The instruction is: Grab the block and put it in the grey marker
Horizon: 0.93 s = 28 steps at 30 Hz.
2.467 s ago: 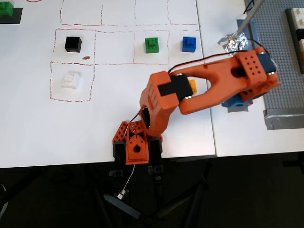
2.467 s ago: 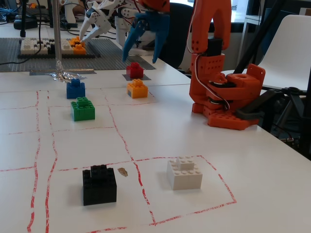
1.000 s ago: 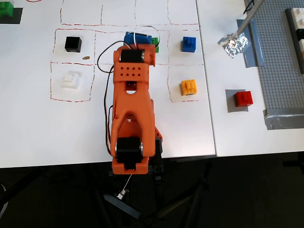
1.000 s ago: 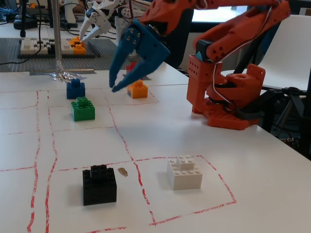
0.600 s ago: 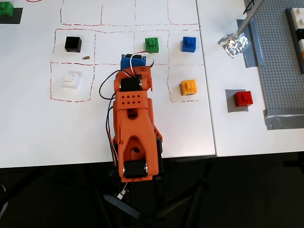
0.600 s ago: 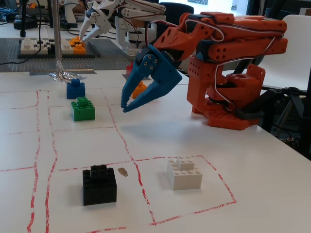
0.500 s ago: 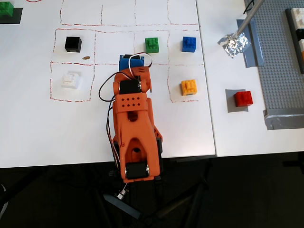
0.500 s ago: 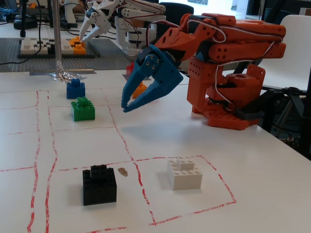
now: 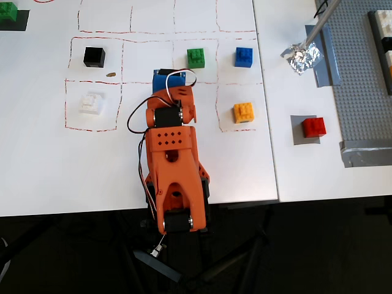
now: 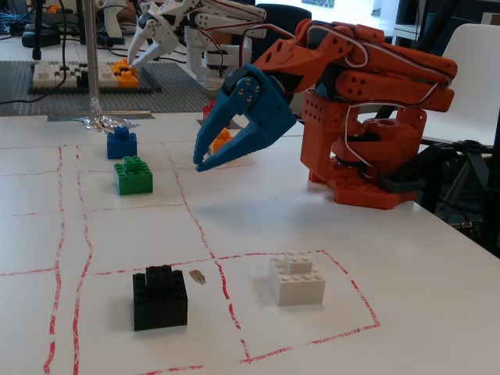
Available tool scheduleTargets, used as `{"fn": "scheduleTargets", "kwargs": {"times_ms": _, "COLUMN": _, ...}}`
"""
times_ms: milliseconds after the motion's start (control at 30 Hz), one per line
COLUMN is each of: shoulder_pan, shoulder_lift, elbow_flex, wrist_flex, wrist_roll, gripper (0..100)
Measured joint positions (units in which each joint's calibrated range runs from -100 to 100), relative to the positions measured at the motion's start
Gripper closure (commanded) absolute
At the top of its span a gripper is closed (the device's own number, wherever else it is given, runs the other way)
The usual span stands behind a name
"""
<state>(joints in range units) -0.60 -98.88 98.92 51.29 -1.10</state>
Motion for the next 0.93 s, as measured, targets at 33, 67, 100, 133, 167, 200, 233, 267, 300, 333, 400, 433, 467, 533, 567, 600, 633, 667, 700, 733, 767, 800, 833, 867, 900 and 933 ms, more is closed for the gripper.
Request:
{"fn": "scheduleTargets", "kwargs": {"times_ms": 33, "shoulder_pan": 0.1, "shoulder_lift": 0.3, "elbow_flex": 0.0, "wrist_flex": 0.0, "wrist_roll": 0.0, "gripper": 100}}
{"fn": "scheduleTargets", "kwargs": {"times_ms": 67, "shoulder_pan": 0.1, "shoulder_lift": 0.3, "elbow_flex": 0.0, "wrist_flex": 0.0, "wrist_roll": 0.0, "gripper": 100}}
{"fn": "scheduleTargets", "kwargs": {"times_ms": 100, "shoulder_pan": 0.0, "shoulder_lift": 0.3, "elbow_flex": 0.0, "wrist_flex": 0.0, "wrist_roll": 0.0, "gripper": 100}}
{"fn": "scheduleTargets", "kwargs": {"times_ms": 133, "shoulder_pan": 0.0, "shoulder_lift": 0.3, "elbow_flex": 0.0, "wrist_flex": 0.0, "wrist_roll": 0.0, "gripper": 100}}
{"fn": "scheduleTargets", "kwargs": {"times_ms": 167, "shoulder_pan": 0.0, "shoulder_lift": 0.3, "elbow_flex": 0.0, "wrist_flex": 0.0, "wrist_roll": 0.0, "gripper": 100}}
{"fn": "scheduleTargets", "kwargs": {"times_ms": 200, "shoulder_pan": 0.0, "shoulder_lift": 0.3, "elbow_flex": 0.0, "wrist_flex": 0.0, "wrist_roll": 0.0, "gripper": 100}}
{"fn": "scheduleTargets", "kwargs": {"times_ms": 233, "shoulder_pan": 0.0, "shoulder_lift": 0.3, "elbow_flex": 0.0, "wrist_flex": 0.0, "wrist_roll": 0.0, "gripper": 100}}
{"fn": "scheduleTargets", "kwargs": {"times_ms": 267, "shoulder_pan": 0.0, "shoulder_lift": 0.3, "elbow_flex": 0.0, "wrist_flex": 0.0, "wrist_roll": 0.0, "gripper": 100}}
{"fn": "scheduleTargets", "kwargs": {"times_ms": 300, "shoulder_pan": 0.0, "shoulder_lift": 0.3, "elbow_flex": 0.0, "wrist_flex": 0.0, "wrist_roll": 0.0, "gripper": 100}}
{"fn": "scheduleTargets", "kwargs": {"times_ms": 333, "shoulder_pan": 0.0, "shoulder_lift": 0.3, "elbow_flex": 0.0, "wrist_flex": 0.0, "wrist_roll": 0.0, "gripper": 100}}
{"fn": "scheduleTargets", "kwargs": {"times_ms": 400, "shoulder_pan": 0.0, "shoulder_lift": 0.3, "elbow_flex": 0.0, "wrist_flex": 0.0, "wrist_roll": 0.0, "gripper": 100}}
{"fn": "scheduleTargets", "kwargs": {"times_ms": 433, "shoulder_pan": 0.0, "shoulder_lift": 0.3, "elbow_flex": 0.0, "wrist_flex": 0.0, "wrist_roll": 0.0, "gripper": 100}}
{"fn": "scheduleTargets", "kwargs": {"times_ms": 467, "shoulder_pan": 0.0, "shoulder_lift": 0.3, "elbow_flex": 0.0, "wrist_flex": 0.0, "wrist_roll": 0.1, "gripper": 100}}
{"fn": "scheduleTargets", "kwargs": {"times_ms": 533, "shoulder_pan": 0.0, "shoulder_lift": 0.3, "elbow_flex": 0.0, "wrist_flex": 0.0, "wrist_roll": 0.6, "gripper": 100}}
{"fn": "scheduleTargets", "kwargs": {"times_ms": 567, "shoulder_pan": 0.0, "shoulder_lift": 0.3, "elbow_flex": 0.0, "wrist_flex": 0.0, "wrist_roll": 0.6, "gripper": 100}}
{"fn": "scheduleTargets", "kwargs": {"times_ms": 600, "shoulder_pan": 0.0, "shoulder_lift": 0.3, "elbow_flex": 0.0, "wrist_flex": 0.0, "wrist_roll": 0.6, "gripper": 100}}
{"fn": "scheduleTargets", "kwargs": {"times_ms": 633, "shoulder_pan": 0.0, "shoulder_lift": 0.3, "elbow_flex": 0.0, "wrist_flex": 0.0, "wrist_roll": 0.6, "gripper": 100}}
{"fn": "scheduleTargets", "kwargs": {"times_ms": 667, "shoulder_pan": 0.0, "shoulder_lift": 0.3, "elbow_flex": 0.0, "wrist_flex": 0.0, "wrist_roll": 0.6, "gripper": 100}}
{"fn": "scheduleTargets", "kwargs": {"times_ms": 700, "shoulder_pan": 0.0, "shoulder_lift": 0.3, "elbow_flex": 0.0, "wrist_flex": 0.0, "wrist_roll": 0.7, "gripper": 100}}
{"fn": "scheduleTargets", "kwargs": {"times_ms": 733, "shoulder_pan": 0.0, "shoulder_lift": 0.3, "elbow_flex": 0.0, "wrist_flex": 0.0, "wrist_roll": 0.7, "gripper": 100}}
{"fn": "scheduleTargets", "kwargs": {"times_ms": 767, "shoulder_pan": 0.0, "shoulder_lift": 0.3, "elbow_flex": 0.0, "wrist_flex": 0.0, "wrist_roll": 0.7, "gripper": 100}}
{"fn": "scheduleTargets", "kwargs": {"times_ms": 800, "shoulder_pan": 0.0, "shoulder_lift": 0.3, "elbow_flex": 0.0, "wrist_flex": 0.0, "wrist_roll": 0.7, "gripper": 100}}
{"fn": "scheduleTargets", "kwargs": {"times_ms": 833, "shoulder_pan": 0.0, "shoulder_lift": 0.3, "elbow_flex": 0.0, "wrist_flex": 0.0, "wrist_roll": 0.7, "gripper": 100}}
{"fn": "scheduleTargets", "kwargs": {"times_ms": 867, "shoulder_pan": 0.0, "shoulder_lift": 0.3, "elbow_flex": 0.0, "wrist_flex": 0.0, "wrist_roll": 0.7, "gripper": 100}}
{"fn": "scheduleTargets", "kwargs": {"times_ms": 900, "shoulder_pan": 0.0, "shoulder_lift": 0.3, "elbow_flex": 0.0, "wrist_flex": 0.0, "wrist_roll": 0.7, "gripper": 100}}
{"fn": "scheduleTargets", "kwargs": {"times_ms": 933, "shoulder_pan": 0.0, "shoulder_lift": 0.3, "elbow_flex": 0.0, "wrist_flex": 0.0, "wrist_roll": 0.7, "gripper": 100}}
